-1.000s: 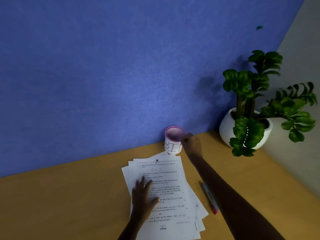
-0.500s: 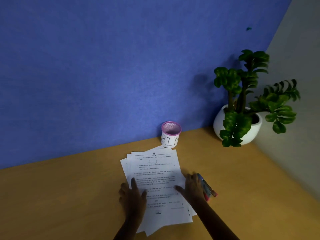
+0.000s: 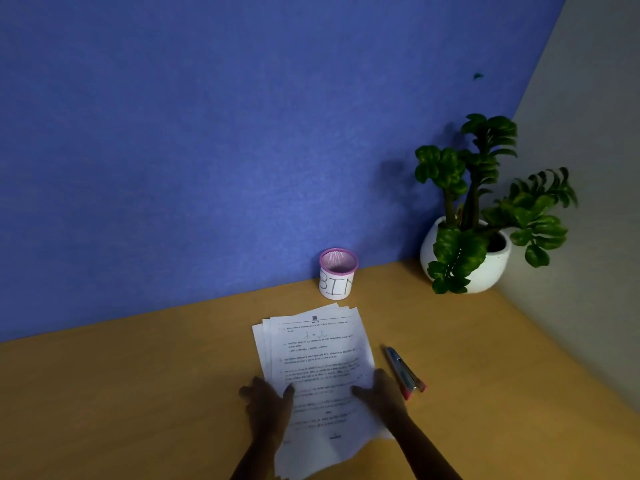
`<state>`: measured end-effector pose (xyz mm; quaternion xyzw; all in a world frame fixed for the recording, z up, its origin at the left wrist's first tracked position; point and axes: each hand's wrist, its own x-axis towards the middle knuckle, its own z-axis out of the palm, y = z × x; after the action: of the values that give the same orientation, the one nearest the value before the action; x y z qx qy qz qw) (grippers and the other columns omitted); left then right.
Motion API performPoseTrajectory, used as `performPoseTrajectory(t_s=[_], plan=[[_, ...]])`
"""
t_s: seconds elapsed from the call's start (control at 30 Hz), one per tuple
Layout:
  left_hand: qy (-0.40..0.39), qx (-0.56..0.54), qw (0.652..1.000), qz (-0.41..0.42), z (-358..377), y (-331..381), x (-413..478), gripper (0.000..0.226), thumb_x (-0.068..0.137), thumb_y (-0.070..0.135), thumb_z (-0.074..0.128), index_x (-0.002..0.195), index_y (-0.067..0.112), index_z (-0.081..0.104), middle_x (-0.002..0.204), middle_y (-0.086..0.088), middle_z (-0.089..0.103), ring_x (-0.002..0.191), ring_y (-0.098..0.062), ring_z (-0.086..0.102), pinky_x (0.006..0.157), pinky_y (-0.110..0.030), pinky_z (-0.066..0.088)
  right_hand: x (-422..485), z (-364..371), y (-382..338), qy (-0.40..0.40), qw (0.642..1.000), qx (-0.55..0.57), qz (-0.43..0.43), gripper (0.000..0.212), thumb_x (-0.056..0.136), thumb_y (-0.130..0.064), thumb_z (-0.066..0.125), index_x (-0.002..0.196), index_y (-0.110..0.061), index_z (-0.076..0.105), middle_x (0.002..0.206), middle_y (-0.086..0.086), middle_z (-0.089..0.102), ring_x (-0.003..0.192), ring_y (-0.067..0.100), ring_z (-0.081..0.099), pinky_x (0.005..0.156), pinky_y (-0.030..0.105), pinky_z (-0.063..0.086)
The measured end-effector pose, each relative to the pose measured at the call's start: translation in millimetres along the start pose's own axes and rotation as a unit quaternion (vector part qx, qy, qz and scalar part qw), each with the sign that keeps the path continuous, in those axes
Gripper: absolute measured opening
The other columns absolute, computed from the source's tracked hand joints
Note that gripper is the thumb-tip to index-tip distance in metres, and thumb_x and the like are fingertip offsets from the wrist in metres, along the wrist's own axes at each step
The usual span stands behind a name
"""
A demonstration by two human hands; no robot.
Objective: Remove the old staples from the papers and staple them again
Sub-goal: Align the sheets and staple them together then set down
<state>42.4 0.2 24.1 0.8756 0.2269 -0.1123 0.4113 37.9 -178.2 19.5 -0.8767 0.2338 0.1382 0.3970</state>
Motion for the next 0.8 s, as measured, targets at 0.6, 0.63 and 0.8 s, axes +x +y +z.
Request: performPoseTrajectory(t_s=[0.6,0.63,0.8], plan=[[-0.037,-0.338,0.925,0.170,-40,19,9,0.021,0.087,0.004,0.058,0.107,0.005,0.063,0.108,-0.019,0.068,0.091,-0.025,0.065,0.078,-0.031,0.056,-16,-34,15,-0.003,0.959,0.268,-0.092,0.036,0.083,0.014,0.050,0.111,-0.009,0.056,0.104,0.006,0.064,0.091,0.018,0.060,0.079,0.026,0.051],[-0.052,-0.352,0.917,0.183,-45,25,7,0.018,0.087,0.005,0.057,0.104,0.006,0.064,0.104,-0.019,0.070,0.093,-0.029,0.067,0.081,-0.040,0.056,-17,-37,10,0.002,0.952,0.287,-0.108,0.037,0.083,0.015,0.049,0.109,-0.011,0.055,0.105,0.005,0.064,0.094,0.020,0.060,0.079,0.029,0.052],[-0.082,-0.366,0.898,0.231,-68,50,1,0.014,0.086,0.009,0.060,0.097,0.013,0.068,0.097,-0.006,0.074,0.090,-0.024,0.070,0.074,-0.035,0.058,-19,-56,-11,0.045,0.932,0.311,-0.181,0.029,0.086,0.007,0.051,0.102,-0.017,0.052,0.108,0.006,0.062,0.092,0.018,0.058,0.072,0.021,0.049]])
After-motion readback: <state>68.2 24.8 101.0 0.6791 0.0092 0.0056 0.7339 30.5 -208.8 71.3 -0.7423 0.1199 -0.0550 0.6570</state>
